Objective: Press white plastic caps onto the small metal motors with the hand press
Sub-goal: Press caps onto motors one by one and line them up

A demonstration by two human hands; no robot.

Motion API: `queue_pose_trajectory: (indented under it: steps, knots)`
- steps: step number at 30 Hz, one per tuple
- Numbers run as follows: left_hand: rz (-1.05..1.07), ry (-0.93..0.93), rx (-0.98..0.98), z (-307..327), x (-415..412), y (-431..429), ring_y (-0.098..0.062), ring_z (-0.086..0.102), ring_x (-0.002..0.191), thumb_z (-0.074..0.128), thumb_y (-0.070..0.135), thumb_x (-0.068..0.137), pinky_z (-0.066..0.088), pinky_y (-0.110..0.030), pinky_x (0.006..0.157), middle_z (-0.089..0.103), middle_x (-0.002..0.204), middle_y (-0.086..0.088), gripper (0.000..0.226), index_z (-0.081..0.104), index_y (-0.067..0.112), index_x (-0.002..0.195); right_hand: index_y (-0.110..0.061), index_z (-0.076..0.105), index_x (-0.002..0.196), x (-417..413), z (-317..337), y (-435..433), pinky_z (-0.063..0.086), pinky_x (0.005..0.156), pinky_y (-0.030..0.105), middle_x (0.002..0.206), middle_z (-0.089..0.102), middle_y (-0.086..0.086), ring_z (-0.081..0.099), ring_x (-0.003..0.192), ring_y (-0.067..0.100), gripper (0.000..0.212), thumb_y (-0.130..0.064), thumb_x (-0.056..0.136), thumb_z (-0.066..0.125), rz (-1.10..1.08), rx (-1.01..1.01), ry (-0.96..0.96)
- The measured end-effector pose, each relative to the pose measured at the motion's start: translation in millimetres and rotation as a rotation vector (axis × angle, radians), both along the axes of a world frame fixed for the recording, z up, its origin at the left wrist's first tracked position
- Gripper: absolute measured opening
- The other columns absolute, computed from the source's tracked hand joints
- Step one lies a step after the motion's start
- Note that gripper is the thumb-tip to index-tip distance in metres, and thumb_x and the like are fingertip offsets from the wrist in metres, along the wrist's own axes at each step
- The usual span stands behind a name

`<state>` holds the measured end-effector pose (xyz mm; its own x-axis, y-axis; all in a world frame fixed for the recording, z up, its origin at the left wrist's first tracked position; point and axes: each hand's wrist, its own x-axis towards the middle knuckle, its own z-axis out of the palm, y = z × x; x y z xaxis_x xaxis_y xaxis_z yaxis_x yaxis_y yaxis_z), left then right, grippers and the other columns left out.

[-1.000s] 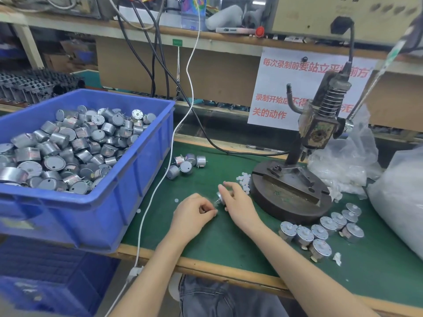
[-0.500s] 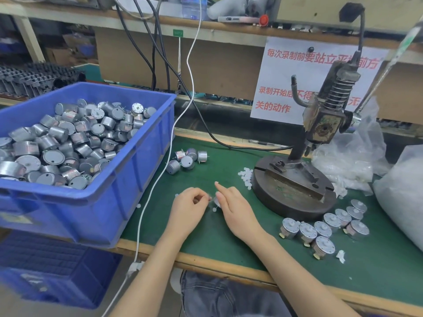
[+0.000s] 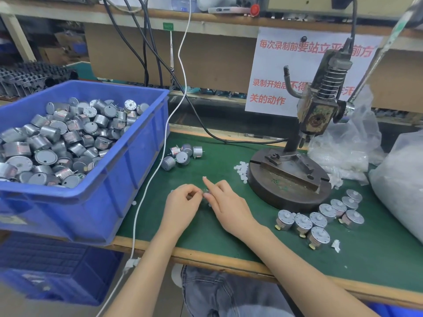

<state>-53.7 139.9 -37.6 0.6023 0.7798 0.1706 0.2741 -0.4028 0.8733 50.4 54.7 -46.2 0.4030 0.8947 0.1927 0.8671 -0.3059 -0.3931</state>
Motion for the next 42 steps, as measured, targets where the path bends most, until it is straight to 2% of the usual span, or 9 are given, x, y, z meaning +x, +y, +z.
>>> queue_pose_trajectory:
  steps: [2,5,10,16,21,27,30,34,42]
  knots:
    - [0.012,0.008,0.016,-1,-1,-1,-0.011,0.056,0.071,0.054,0.008,0.087,0.04,-0.028,0.077,0.062,0.072,0.006,0.016,0.067,0.01,0.077,-0.028,0.021,0.148,-2,1,-1,0.037,0.062,0.031,0.115,0.042,0.002,0.052,0.093,0.023,0.049,-0.039,0.1,0.028,0.013,-0.016,-0.075]
    - [0.026,0.012,0.044,-1,0,0,-0.011,0.053,0.071,0.051,0.008,0.089,0.036,-0.022,0.068,0.06,0.072,0.009,0.019,0.065,0.012,0.076,-0.027,0.019,0.148,-3,3,0,0.033,0.06,0.031,0.115,0.041,0.004,0.051,0.093,0.023,0.051,-0.04,0.1,0.028,0.013,-0.044,-0.155]
    - [0.032,0.018,0.089,-4,2,0,-0.014,0.052,0.078,0.048,0.006,0.09,0.04,-0.028,0.075,0.059,0.082,0.003,0.018,0.066,0.009,0.091,-0.025,0.018,0.149,-4,3,1,0.033,0.059,0.031,0.115,0.042,0.006,0.053,0.092,0.026,0.052,-0.039,0.1,0.029,0.017,-0.063,-0.186]
    - [0.014,0.066,0.157,-6,4,1,-0.013,0.05,0.084,0.043,-0.001,0.088,0.035,-0.022,0.074,0.057,0.091,0.003,0.025,0.065,0.006,0.098,-0.022,0.017,0.149,-6,5,-1,0.033,0.061,0.034,0.119,0.042,0.008,0.052,0.096,0.029,0.054,-0.039,0.1,0.031,0.029,-0.09,-0.227]
    - [0.01,0.097,0.159,-5,4,2,-0.026,0.053,0.089,0.041,-0.004,0.086,0.038,-0.037,0.084,0.056,0.089,-0.005,0.024,0.063,0.004,0.094,-0.019,0.017,0.149,-9,6,1,0.033,0.06,0.035,0.122,0.04,0.011,0.051,0.101,0.031,0.054,-0.036,0.1,0.032,0.086,-0.127,-0.28]
    - [0.036,0.073,0.13,-7,4,2,-0.019,0.053,0.09,0.044,-0.003,0.086,0.036,-0.046,0.1,0.059,0.092,-0.001,0.024,0.065,0.006,0.095,-0.019,0.024,0.147,-6,4,-4,0.039,0.073,0.035,0.121,0.046,0.007,0.049,0.107,0.027,0.054,-0.042,0.099,0.033,-0.018,-0.066,-0.209]
    - [0.033,0.069,0.137,-5,6,1,-0.018,0.052,0.085,0.045,-0.001,0.086,0.039,-0.041,0.096,0.055,0.087,0.002,0.022,0.066,0.007,0.091,-0.018,0.035,0.142,-3,3,-11,0.035,0.086,0.029,0.122,0.053,0.003,0.045,0.114,0.022,0.052,-0.044,0.097,0.037,-0.076,-0.002,-0.17]
    - [0.039,0.076,0.137,-3,6,3,-0.021,0.054,0.086,0.045,0.0,0.086,0.039,-0.029,0.079,0.055,0.088,0.001,0.021,0.065,0.006,0.089,-0.014,0.05,0.126,-9,8,-18,0.033,0.085,0.028,0.116,0.058,0.005,0.048,0.109,0.024,0.042,-0.041,0.094,0.048,-0.073,0.04,-0.15]
    - [0.044,0.041,0.123,-7,4,3,-0.019,0.051,0.082,0.045,-0.001,0.085,0.036,-0.027,0.072,0.052,0.082,0.004,0.022,0.065,0.009,0.084,-0.011,0.045,0.109,-2,39,-36,0.036,0.073,0.035,0.105,0.058,0.009,0.051,0.1,0.028,0.038,-0.039,0.088,0.059,-0.127,-0.157,-0.105]
